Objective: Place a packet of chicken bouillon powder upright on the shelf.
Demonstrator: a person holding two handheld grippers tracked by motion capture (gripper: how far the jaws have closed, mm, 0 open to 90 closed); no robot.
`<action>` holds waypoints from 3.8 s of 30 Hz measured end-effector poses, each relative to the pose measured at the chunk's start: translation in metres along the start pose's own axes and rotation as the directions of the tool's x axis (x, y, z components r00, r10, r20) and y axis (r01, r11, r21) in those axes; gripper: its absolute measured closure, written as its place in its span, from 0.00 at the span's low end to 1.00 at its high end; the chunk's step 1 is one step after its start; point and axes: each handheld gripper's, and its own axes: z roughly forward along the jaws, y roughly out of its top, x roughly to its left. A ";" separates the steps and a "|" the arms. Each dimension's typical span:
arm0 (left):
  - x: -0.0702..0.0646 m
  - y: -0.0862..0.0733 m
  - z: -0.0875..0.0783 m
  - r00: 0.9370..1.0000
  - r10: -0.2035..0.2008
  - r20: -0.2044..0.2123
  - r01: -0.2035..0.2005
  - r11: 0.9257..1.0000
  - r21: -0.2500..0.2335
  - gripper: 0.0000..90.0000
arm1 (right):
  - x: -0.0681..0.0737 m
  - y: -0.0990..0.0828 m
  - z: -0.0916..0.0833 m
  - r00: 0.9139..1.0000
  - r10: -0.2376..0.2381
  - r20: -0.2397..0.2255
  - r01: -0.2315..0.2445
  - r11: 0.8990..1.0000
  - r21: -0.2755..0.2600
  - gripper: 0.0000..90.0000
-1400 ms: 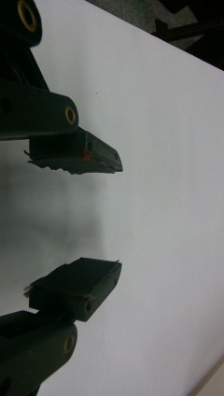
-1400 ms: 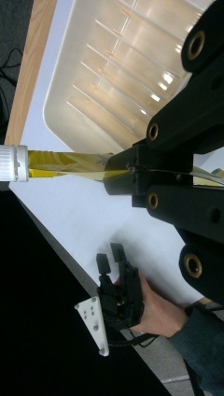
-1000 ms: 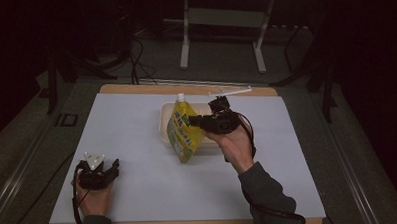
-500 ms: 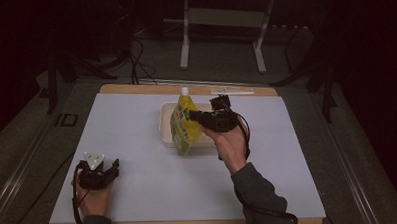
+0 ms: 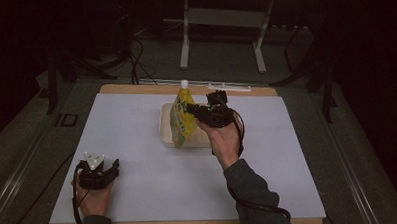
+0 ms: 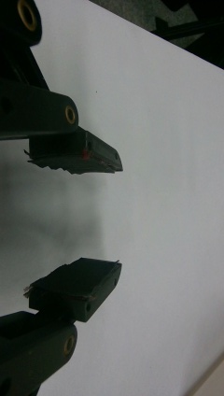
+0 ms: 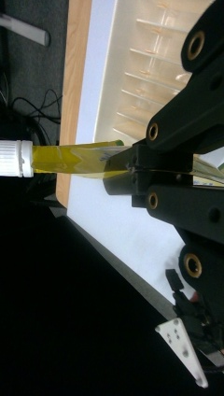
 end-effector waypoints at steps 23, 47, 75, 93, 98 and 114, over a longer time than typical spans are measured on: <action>0.000 0.000 0.000 1.000 -0.005 0.003 0.005 1.000 -0.003 0.50 | 0.008 0.002 0.021 0.995 -0.011 0.099 0.020 0.996 -0.086 1.00; 0.002 -0.001 -0.001 1.000 -0.023 0.009 0.023 1.000 -0.014 0.50 | 0.008 -0.008 0.035 0.990 0.004 0.140 0.008 0.996 -0.086 1.00; 0.003 -0.001 -0.001 1.000 -0.024 0.011 0.024 1.000 -0.014 0.50 | 0.003 0.004 0.059 0.979 0.056 0.197 -0.053 0.998 -0.020 1.00; 0.003 -0.001 -0.001 1.000 -0.024 0.010 0.024 1.000 -0.014 0.50 | -0.008 0.006 0.081 0.969 0.087 0.231 -0.093 0.996 0.016 1.00; 0.003 -0.001 -0.001 1.000 -0.027 0.012 0.027 1.000 -0.015 0.50 | -0.008 0.005 0.089 0.969 0.078 0.236 -0.091 0.995 0.042 1.00; 0.003 -0.001 -0.001 1.000 -0.028 0.012 0.028 0.999 -0.017 0.50 | -0.006 0.009 0.095 0.975 0.057 0.214 -0.073 0.995 0.071 1.00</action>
